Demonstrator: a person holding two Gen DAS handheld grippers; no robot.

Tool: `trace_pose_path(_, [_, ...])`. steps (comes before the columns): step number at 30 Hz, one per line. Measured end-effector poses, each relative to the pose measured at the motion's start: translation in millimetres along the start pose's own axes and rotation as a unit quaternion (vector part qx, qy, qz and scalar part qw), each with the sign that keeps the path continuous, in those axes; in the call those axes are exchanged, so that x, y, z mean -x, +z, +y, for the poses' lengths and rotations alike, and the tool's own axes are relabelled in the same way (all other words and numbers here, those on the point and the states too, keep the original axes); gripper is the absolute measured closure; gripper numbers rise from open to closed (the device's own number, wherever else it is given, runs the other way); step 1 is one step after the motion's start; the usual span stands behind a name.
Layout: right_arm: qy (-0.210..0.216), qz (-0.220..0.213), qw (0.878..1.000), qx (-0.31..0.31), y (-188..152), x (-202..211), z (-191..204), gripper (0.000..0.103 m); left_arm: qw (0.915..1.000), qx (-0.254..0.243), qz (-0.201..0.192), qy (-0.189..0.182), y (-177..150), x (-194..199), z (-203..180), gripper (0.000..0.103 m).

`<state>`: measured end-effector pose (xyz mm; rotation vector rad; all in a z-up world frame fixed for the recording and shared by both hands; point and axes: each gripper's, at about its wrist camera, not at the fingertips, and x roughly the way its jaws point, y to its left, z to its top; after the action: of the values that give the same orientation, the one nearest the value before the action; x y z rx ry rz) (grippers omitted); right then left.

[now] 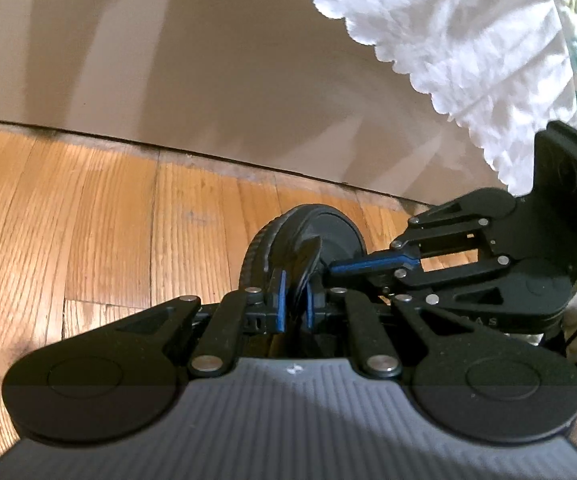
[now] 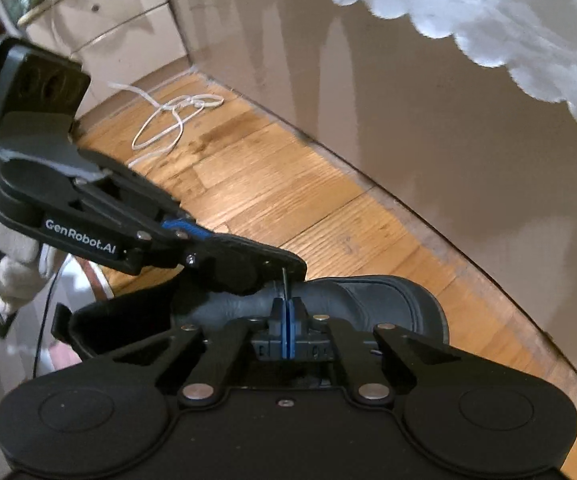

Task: Lace up shoes with both hands

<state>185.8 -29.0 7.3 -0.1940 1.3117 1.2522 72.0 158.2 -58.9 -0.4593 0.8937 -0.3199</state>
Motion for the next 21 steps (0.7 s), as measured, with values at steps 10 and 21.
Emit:
trace_pose_path(10, [0.012,-0.013,0.996,-0.087,-9.1,-1.4,-11.4,0.100,0.9998,-0.017,-0.006,-0.002,17.6,1.6,-6.5,0.094])
trace_pose_path(21, [-0.021,0.028,0.999,-0.027,3.1,-7.6,0.9,0.100,0.9981,0.058,-0.007,-0.019,15.0,-0.2,6.3,0.096])
